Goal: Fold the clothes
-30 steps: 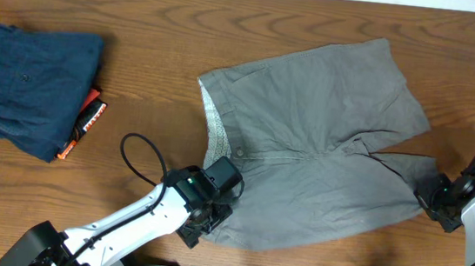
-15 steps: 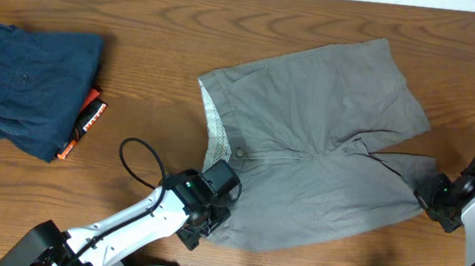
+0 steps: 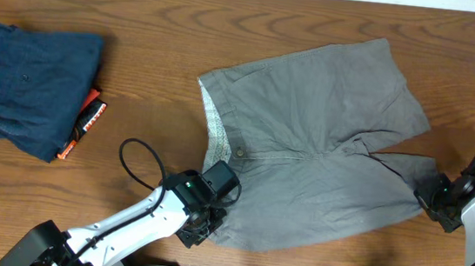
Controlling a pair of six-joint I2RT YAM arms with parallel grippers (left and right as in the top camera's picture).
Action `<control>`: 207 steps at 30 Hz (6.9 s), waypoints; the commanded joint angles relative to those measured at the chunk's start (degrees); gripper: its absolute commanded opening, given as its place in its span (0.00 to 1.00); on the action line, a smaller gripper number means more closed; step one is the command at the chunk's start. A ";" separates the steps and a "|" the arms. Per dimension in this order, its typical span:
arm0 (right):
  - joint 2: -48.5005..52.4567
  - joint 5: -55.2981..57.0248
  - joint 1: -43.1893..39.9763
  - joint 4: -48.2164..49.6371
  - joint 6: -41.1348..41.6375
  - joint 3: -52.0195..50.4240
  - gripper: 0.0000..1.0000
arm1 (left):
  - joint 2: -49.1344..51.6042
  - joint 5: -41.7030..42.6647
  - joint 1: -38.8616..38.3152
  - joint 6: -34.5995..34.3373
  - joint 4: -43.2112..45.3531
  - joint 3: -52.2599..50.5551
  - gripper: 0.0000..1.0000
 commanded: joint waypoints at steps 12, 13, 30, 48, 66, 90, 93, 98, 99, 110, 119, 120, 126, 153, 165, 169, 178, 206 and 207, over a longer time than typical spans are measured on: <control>-0.81 -5.31 -1.01 -2.25 -3.15 0.48 0.01 | -7.23 1.29 -0.15 14.84 -8.81 2.97 0.06; -0.96 -5.81 -1.14 -2.73 -3.13 0.68 0.01 | -8.63 0.85 -0.15 15.32 -10.14 3.19 0.06; -25.16 -13.73 -2.08 -8.50 -7.54 6.05 0.01 | -41.48 -9.07 -0.15 18.27 -15.50 3.39 0.06; -14.14 -18.10 5.55 7.78 -5.70 6.43 0.01 | -36.06 -44.68 3.78 18.34 2.21 3.39 0.07; 4.28 -18.05 10.19 5.16 -4.52 19.89 0.01 | -18.80 -39.26 18.91 27.39 23.76 3.39 0.06; 30.01 -0.02 29.55 49.13 -8.70 21.42 0.14 | 21.07 -39.26 25.40 47.60 69.61 5.38 0.06; 32.02 -0.02 29.75 51.41 -8.26 21.42 0.27 | 23.98 -39.26 26.43 50.51 69.59 6.97 0.10; 31.08 0.07 28.92 48.89 -9.03 21.42 0.49 | 22.38 -37.42 30.34 50.90 69.70 8.09 0.34; 30.32 0.07 28.44 47.98 -8.98 21.42 0.54 | 21.57 -35.85 31.32 50.90 69.68 8.46 0.34; 20.57 -0.04 22.73 28.76 -10.23 21.40 0.64 | 12.00 -3.26 36.50 50.88 57.88 10.19 0.35; 27.63 -0.11 22.75 18.53 -11.74 20.74 0.62 | 14.36 -4.02 30.71 50.90 42.64 9.64 0.35; 28.87 -0.13 22.77 18.51 -11.74 20.74 0.62 | 14.95 -4.37 30.10 51.01 42.97 9.64 0.36; 34.25 0.15 22.60 16.83 -11.72 20.74 0.60 | 18.80 -4.63 28.61 51.30 44.94 9.64 0.39; 13.33 -11.67 14.51 7.48 -18.53 20.76 0.62 | 4.11 3.32 30.27 56.39 26.71 9.86 0.40; 24.39 -18.45 18.38 10.93 -25.16 20.74 0.57 | 2.95 3.32 30.27 56.22 26.58 9.84 0.44; 26.29 -20.22 18.71 9.77 -25.77 20.74 0.45 | 2.95 3.32 30.27 56.22 26.58 9.84 0.44; 19.02 -19.67 17.57 7.65 -23.87 20.87 0.50 | 2.95 3.32 30.27 56.22 26.53 9.84 0.44; 23.43 -16.59 17.86 5.20 -18.32 16.06 0.47 | 2.95 3.30 30.27 56.22 24.81 9.84 0.44; 23.47 -17.42 17.88 5.22 -18.29 16.06 0.47 | 2.95 3.30 30.27 56.22 24.83 9.84 0.44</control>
